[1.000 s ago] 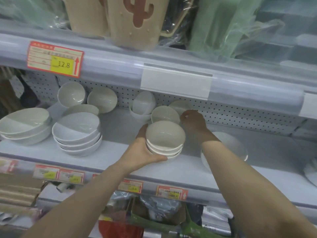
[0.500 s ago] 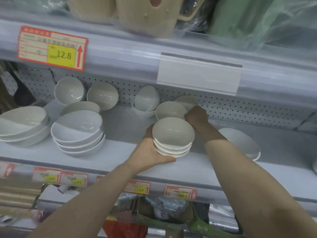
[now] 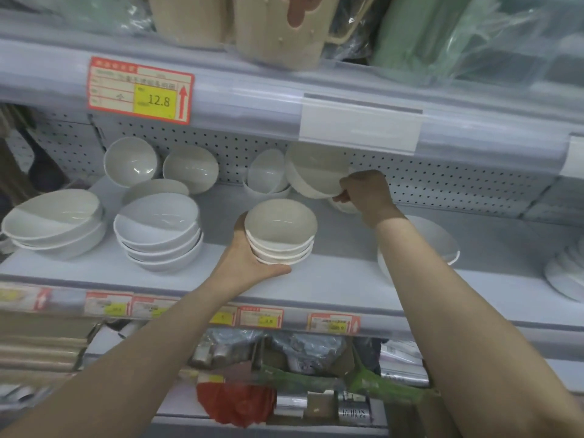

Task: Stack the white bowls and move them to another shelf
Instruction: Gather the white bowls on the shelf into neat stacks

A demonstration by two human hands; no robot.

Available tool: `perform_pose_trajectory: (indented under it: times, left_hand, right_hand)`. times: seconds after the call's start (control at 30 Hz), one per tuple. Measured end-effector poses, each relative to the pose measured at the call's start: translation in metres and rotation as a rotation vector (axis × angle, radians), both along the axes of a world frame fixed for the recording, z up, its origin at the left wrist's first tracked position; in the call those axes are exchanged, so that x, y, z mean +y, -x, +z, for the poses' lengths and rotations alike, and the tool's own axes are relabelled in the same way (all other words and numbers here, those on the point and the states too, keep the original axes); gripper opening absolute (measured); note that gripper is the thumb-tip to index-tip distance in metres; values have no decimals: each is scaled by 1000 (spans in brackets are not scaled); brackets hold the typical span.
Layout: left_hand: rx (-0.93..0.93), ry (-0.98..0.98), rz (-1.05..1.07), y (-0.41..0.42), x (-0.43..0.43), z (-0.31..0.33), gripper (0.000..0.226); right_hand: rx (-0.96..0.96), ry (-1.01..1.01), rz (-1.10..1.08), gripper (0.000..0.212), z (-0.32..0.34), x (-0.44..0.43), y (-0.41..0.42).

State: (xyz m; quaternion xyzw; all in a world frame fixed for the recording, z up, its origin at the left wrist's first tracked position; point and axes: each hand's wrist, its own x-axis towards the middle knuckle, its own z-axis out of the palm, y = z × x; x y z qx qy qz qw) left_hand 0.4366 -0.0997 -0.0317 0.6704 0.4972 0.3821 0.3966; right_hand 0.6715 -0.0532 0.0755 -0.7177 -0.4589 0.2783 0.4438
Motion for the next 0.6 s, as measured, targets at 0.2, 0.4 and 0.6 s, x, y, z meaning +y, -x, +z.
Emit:
perform_pose_trajectory:
  times: [0.2, 0.4, 0.6]
  left_hand:
    - [-18, -41, 11, 3, 1, 8, 100]
    - [-4, -49, 28, 3, -4, 14, 91]
    - [5, -38, 27, 4, -5, 15, 99]
  right_hand:
    - [-205, 68, 223, 21, 6, -28, 36]
    - [-305, 146, 231, 20, -12, -48, 49]
    - [-308, 126, 192, 23, -21, -51, 51]
